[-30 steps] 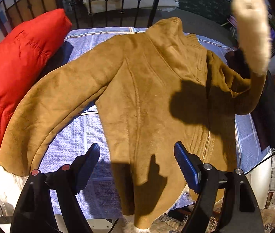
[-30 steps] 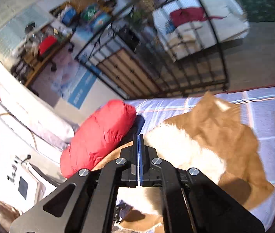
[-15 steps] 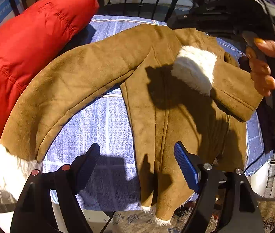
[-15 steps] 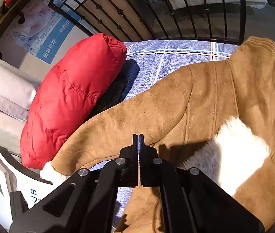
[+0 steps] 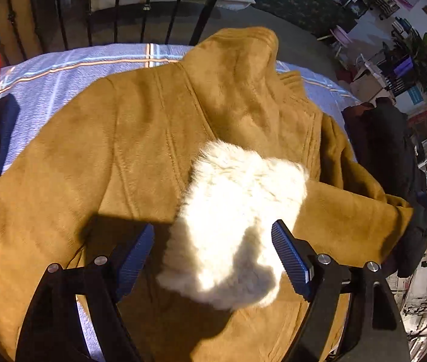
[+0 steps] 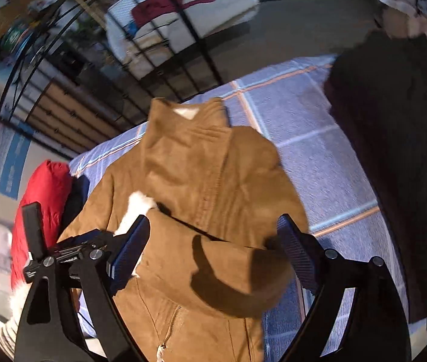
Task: Fold large clothes
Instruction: 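Fold the held sleeve across the jacket front with the right tool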
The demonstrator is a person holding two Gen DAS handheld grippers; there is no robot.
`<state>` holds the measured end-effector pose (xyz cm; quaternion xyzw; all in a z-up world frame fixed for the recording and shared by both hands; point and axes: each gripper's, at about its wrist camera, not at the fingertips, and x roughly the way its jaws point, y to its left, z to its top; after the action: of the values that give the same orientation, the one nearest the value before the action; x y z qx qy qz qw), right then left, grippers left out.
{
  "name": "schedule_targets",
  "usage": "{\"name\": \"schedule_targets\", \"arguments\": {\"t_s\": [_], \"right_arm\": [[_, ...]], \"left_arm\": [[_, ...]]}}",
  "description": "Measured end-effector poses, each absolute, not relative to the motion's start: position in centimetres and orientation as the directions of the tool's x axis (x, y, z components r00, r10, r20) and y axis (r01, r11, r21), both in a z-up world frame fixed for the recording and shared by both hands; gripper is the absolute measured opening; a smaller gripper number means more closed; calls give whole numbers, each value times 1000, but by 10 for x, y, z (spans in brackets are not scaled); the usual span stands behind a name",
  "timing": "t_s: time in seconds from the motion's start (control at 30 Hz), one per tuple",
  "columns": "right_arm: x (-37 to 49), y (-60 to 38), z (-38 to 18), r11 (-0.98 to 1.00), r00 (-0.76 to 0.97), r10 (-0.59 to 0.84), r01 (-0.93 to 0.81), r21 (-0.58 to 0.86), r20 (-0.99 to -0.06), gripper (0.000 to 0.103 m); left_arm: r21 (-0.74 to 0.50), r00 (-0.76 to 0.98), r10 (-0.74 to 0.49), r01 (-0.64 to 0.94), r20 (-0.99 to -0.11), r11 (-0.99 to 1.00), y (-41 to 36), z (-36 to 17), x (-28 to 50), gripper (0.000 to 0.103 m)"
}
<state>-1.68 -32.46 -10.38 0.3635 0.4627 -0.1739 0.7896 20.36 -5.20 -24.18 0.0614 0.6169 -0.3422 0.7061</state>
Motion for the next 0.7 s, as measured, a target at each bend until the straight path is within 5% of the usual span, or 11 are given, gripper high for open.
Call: {"name": "schedule_targets", "arguments": {"t_s": [0.1,0.17,0.23,0.27,0.47,0.6,0.7], "right_arm": [[-45,-349,-124,543,519,94,689,481,-849,86],[-56,-357,-140,454,535,135,715,532,-834,86],[-60,-363,-153,380,558,164,725,574,-813,86],[-60,-365,-157,353,566,172,729,587,-806,86],[-39,-351,-144,431,559,146,707,561,-816,85],[-12,-313,-128,636,537,142,594,492,-832,85],[9,-271,-117,807,514,99,459,371,-852,85]], "left_arm": [[-383,-73,-407,519,-911,764,-72,-269,208,76],[-392,-71,-418,516,-906,762,-81,-273,203,62],[-365,-36,-414,545,-910,755,-86,-265,196,24],[-384,-34,-439,547,-898,744,-85,-257,195,18],[-387,188,-521,474,-833,791,-37,-175,211,14],[-236,252,-358,410,-899,881,-6,-193,234,3],[-247,167,-318,347,-933,905,12,-226,240,1]]}}
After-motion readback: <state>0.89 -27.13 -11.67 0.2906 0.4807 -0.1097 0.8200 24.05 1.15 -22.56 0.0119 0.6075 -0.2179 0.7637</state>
